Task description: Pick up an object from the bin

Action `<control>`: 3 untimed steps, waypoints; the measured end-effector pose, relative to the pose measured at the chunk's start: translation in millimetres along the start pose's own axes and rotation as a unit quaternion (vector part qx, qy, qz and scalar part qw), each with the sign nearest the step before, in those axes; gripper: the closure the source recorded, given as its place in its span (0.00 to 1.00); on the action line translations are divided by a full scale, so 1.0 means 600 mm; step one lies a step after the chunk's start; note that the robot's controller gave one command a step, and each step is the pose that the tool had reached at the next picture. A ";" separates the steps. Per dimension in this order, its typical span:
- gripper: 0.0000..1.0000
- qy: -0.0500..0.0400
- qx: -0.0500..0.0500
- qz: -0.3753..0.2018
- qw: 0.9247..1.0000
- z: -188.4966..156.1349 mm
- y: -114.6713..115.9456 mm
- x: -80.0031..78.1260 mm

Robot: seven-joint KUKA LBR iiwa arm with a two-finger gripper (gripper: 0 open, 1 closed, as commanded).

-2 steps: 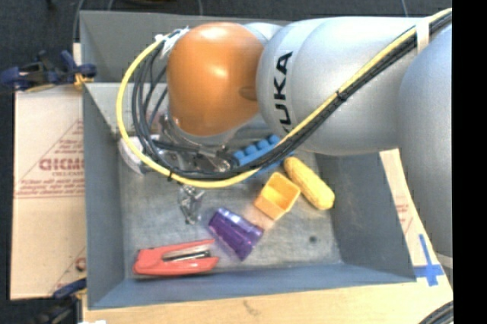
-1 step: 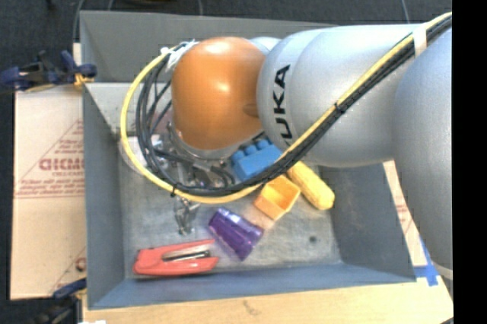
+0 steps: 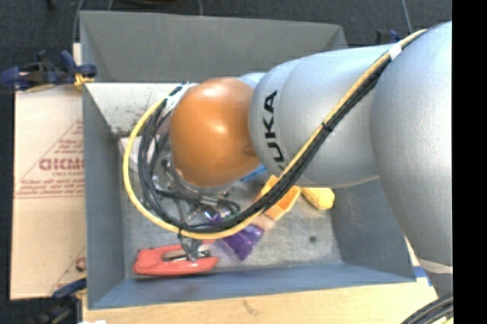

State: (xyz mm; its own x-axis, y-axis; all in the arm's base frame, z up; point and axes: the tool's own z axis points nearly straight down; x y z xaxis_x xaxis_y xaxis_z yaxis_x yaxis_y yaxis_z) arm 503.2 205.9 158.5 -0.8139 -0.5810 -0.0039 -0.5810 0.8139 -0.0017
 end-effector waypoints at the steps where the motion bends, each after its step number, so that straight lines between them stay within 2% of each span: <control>1: 0.00 -0.002 0.000 -0.088 0.996 0.104 0.013 -0.012; 2: 0.00 0.003 -0.001 -0.139 0.990 0.130 0.023 -0.006; 3: 1.00 -0.005 0.000 -0.315 0.949 0.126 0.040 0.021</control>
Offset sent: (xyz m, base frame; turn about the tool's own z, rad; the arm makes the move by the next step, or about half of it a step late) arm -0.0289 0.0075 -0.0885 -0.3359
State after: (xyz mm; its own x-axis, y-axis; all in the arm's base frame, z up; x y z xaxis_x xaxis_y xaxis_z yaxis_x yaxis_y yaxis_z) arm 479.4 218.4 82.6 -0.3049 -0.9523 -0.0120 -0.9523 0.3050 -0.0079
